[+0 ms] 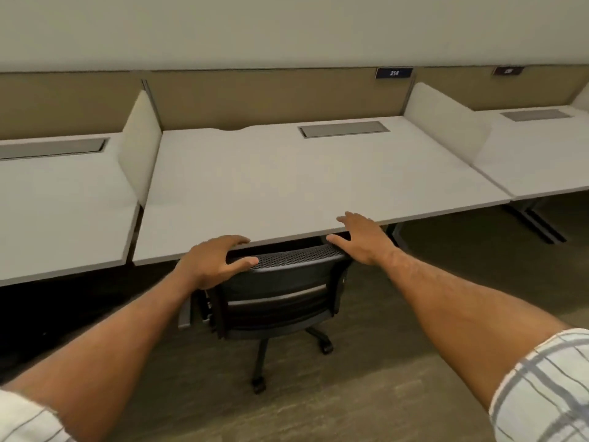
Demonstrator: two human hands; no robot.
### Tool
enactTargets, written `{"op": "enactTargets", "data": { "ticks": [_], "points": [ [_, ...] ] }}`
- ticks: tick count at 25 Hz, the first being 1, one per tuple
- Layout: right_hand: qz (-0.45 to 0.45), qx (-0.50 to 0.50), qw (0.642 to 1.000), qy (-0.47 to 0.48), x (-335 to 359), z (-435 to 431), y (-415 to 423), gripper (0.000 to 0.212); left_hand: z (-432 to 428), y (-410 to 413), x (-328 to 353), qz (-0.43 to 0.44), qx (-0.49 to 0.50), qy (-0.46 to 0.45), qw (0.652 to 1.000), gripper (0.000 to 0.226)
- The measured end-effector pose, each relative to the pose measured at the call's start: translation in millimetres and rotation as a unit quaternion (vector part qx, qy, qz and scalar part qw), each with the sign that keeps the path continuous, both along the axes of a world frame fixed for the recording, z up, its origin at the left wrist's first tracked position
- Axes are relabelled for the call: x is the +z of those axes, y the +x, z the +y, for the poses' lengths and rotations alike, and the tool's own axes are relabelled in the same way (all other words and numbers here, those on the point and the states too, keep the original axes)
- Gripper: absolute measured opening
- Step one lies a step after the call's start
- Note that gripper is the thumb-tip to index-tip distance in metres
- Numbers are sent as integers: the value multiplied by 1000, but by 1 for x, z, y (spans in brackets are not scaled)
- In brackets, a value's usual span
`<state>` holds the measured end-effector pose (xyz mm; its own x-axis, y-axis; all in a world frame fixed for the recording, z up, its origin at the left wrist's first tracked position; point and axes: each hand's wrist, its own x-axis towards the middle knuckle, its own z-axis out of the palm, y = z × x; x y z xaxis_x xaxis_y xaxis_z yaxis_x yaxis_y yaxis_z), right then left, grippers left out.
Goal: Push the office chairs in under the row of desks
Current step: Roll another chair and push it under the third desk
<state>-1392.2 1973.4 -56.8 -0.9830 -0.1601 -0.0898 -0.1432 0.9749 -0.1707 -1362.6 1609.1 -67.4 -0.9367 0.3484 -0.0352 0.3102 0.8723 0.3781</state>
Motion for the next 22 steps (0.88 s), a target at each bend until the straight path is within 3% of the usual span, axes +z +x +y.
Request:
{"op": "enactTargets", "data": {
  "ticks": [4, 9, 15, 22],
  "points": [
    [-38, -8, 999, 23, -14, 10, -11, 91, 9, -6, 6, -39, 17, -2, 999, 91],
    [-34, 5, 999, 31, -15, 23, -4, 74, 25, -5, 8, -63, 30, -54, 996, 78],
    [1, -1, 1000, -15, -25, 30, 34, 57, 31, 18, 4, -35, 0, -67, 997, 98],
    [40, -29, 998, -32, -23, 33, 79, 50, 31, 35, 10, 13, -58, -53, 997, 99]
  ]
}}
